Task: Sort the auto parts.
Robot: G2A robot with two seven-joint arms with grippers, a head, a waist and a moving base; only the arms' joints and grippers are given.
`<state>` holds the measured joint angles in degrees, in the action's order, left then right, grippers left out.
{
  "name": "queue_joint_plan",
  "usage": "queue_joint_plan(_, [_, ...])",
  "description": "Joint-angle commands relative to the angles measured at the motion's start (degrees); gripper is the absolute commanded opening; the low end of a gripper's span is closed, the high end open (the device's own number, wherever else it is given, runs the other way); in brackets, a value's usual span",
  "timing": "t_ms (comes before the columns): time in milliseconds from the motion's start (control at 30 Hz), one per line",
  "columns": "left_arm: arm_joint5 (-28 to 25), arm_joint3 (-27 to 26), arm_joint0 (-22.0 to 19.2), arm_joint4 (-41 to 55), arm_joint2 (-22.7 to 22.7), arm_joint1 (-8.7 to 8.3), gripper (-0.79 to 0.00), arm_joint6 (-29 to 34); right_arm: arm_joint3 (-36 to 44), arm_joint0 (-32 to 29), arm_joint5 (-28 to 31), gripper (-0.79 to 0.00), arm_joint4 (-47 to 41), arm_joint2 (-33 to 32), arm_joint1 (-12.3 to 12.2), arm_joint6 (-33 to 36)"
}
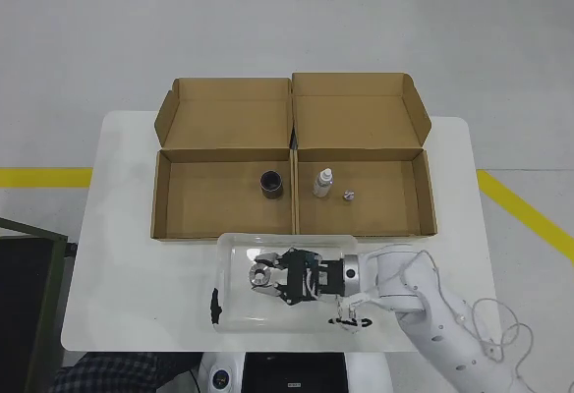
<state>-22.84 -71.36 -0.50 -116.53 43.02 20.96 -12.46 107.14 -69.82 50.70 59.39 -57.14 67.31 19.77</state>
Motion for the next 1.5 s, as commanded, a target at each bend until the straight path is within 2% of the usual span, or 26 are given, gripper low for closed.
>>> queue_joint_plan(0, [0.0,0.0,0.0,0.0,0.0,0.00,0.000,0.0,-0.6,-0.1,0.2,-0.785,-2.6,-0.9,-0.2,-0.3])
queue_joint_plan(400, [0.0,0.0,0.0,0.0,0.0,0.00,0.000,0.0,-3.9,0.1,-0.6,-0.785,-13.2,-2.7,-0.9,0.9])
queue_joint_plan(700, [0.0,0.0,0.0,0.0,0.0,0.00,0.000,0.0,-5.3,1.5,-5.0,-0.785,-10.9,-1.7,-0.8,2.8])
queue_joint_plan(1367, [0.0,0.0,0.0,0.0,0.0,0.00,0.000,0.0,-5.3,1.5,-5.0,-0.785,-10.9,-1.7,-0.8,2.8])
queue_joint_plan(1467, [0.0,0.0,0.0,0.0,0.0,0.00,0.000,0.0,-4.8,1.9,-7.2,-0.785,-9.5,-1.3,-0.7,2.9])
